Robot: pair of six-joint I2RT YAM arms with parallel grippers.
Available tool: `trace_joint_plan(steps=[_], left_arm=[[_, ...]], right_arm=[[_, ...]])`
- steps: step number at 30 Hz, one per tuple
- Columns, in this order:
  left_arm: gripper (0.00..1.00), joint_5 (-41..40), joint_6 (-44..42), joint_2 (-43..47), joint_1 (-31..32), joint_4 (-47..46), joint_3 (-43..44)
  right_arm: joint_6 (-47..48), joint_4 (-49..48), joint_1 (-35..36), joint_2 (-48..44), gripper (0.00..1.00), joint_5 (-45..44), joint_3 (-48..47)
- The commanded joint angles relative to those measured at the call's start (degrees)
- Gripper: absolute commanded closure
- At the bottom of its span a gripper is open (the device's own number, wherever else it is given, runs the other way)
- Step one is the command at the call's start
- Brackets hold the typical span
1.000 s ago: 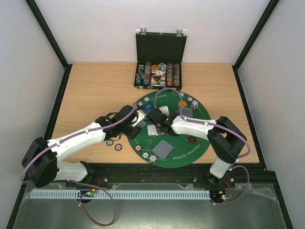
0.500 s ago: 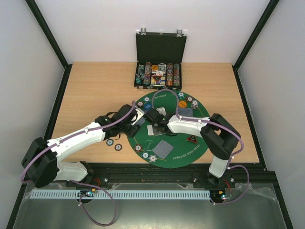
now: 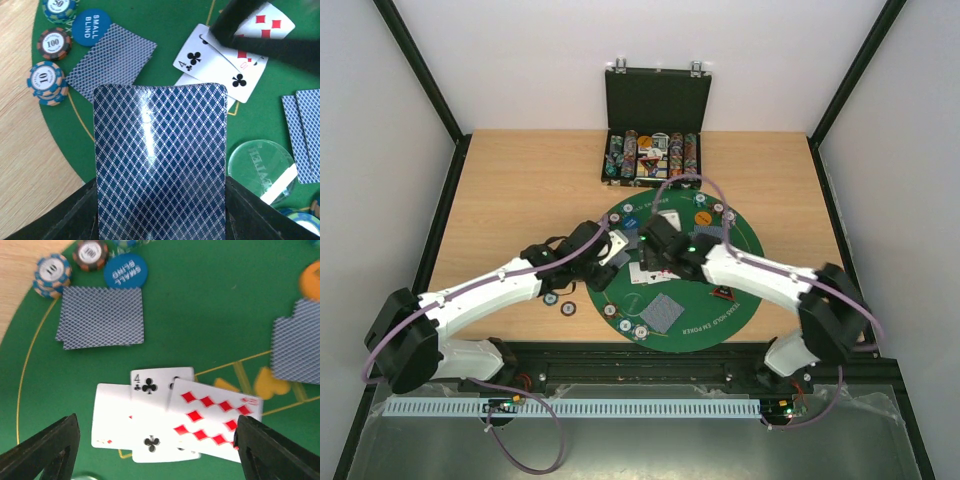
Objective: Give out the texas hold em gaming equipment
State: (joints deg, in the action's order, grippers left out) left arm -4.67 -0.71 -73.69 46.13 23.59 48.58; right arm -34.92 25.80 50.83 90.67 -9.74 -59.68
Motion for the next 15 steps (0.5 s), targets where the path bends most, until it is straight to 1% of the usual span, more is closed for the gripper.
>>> trace_joint_plan(steps=[1, 4, 6, 7, 9, 13, 15], left_arm=[[0.4, 1.6, -1.4, 0.8, 0.5, 0.6, 0.2], [0.4, 1.7, -1.4, 0.8, 0.5, 0.6, 0.2], [0.4, 1.7, -1.4, 0.8, 0.5, 0.6, 0.2], [0.4, 1.7, -1.5, 0.8, 0.5, 0.5, 0.2], [0.4, 1.7, -1.4, 0.7, 0.5, 0.5, 0.2], [0.4, 1.8, -1.4, 1.0, 0.5, 0.6, 0.2], [0.4, 1.8, -1.4, 1.2, 0.5, 0.5, 0.1]], right_arm=[[-1.9, 2.5, -3.8, -11.5, 0.12, -2.5, 7.3], [-4.9, 5.0, -9.7, -20.1, 0.01, -2.3, 15.7], [-7.4, 6.8, -13.9, -25.2, 0.01, -2.9, 20.0], [-9.2, 7.5, -15.2, -28.2, 0.01, -3.3, 21.5], [-11.9, 7.0, -17.2, -31.3, 0.01, -1.6, 24.4], [-16.8, 4.4, -21.1, -32.9, 0.01, 3.2, 28.3], [-18.4, 3.0, -21.9, -32.3, 0.01, 4.7, 29.5]])
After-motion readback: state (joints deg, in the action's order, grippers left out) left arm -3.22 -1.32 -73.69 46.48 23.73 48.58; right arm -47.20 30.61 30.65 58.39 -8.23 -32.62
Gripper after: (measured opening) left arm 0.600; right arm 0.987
